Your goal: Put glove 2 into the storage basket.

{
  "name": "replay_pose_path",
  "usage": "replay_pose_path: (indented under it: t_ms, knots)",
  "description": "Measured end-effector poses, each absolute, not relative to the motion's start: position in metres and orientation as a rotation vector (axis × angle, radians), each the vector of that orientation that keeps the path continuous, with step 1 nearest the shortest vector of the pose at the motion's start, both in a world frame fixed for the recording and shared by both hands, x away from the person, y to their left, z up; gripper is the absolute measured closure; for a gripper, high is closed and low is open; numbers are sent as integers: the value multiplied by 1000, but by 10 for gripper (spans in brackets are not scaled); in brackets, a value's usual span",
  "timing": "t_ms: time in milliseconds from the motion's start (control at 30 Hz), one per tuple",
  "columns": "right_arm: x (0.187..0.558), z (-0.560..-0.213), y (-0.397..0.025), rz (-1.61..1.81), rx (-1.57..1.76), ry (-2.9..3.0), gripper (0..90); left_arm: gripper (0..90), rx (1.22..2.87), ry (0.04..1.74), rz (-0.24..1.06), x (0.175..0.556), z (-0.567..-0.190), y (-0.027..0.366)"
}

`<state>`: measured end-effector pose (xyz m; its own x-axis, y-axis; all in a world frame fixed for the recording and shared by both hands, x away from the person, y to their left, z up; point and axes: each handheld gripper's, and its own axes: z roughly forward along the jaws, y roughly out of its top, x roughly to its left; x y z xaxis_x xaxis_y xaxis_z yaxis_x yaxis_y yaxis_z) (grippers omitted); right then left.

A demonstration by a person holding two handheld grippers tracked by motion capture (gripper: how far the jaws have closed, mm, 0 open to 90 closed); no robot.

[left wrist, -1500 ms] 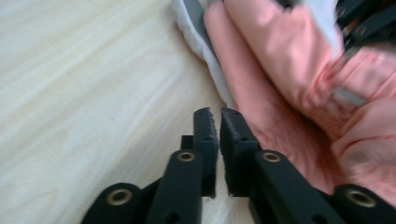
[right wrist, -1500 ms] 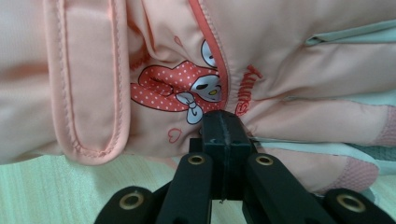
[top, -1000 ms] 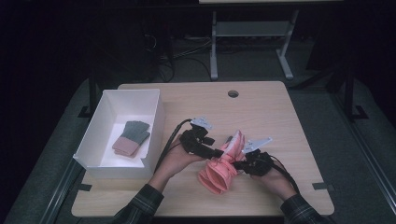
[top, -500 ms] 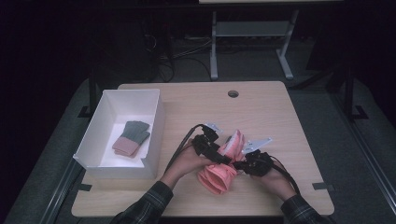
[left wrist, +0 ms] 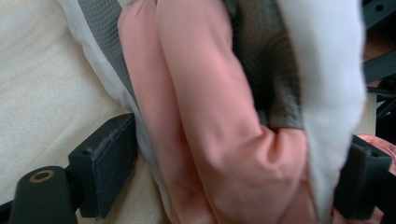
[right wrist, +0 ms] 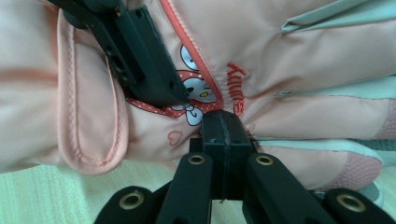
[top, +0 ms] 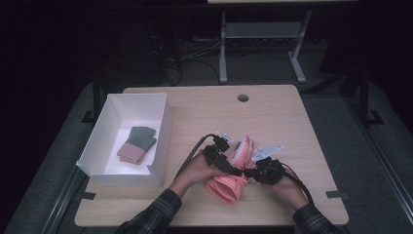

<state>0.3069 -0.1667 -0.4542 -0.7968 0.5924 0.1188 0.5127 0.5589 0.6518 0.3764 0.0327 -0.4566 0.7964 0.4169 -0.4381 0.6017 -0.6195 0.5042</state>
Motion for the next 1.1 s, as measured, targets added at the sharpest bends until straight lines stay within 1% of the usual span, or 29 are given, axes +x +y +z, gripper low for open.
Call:
replay_pose_path:
  t_ms: [167,200,433,567,667,800,867,967,1100]
  knots:
    - [306,-455,-167,1064,944,2665,900,141,2327,747,-390,375,-456,29]
    - [307,-455,-167,1059,934,2669,900,176,2323,747,-413,375,-457,29]
    - [307,-455,-167,1075,957,2668,900,298,2284,751,-498,380,-459,35]
    - [307,-456,-169,1089,957,2666,900,412,2271,751,-545,384,-461,40]
    - [307,-456,-170,1098,955,2662,900,501,2277,741,-536,384,-459,40]
    - [305,-455,-172,1106,941,2657,900,571,2280,733,-507,381,-457,41]
    - [303,-453,-174,1117,925,2656,866,581,2269,734,-500,381,-457,42]
    - [300,-447,-179,1149,928,2653,776,592,2245,744,-515,381,-455,44]
    - [295,-442,-192,1205,945,2625,729,598,2232,742,-528,381,-451,44]
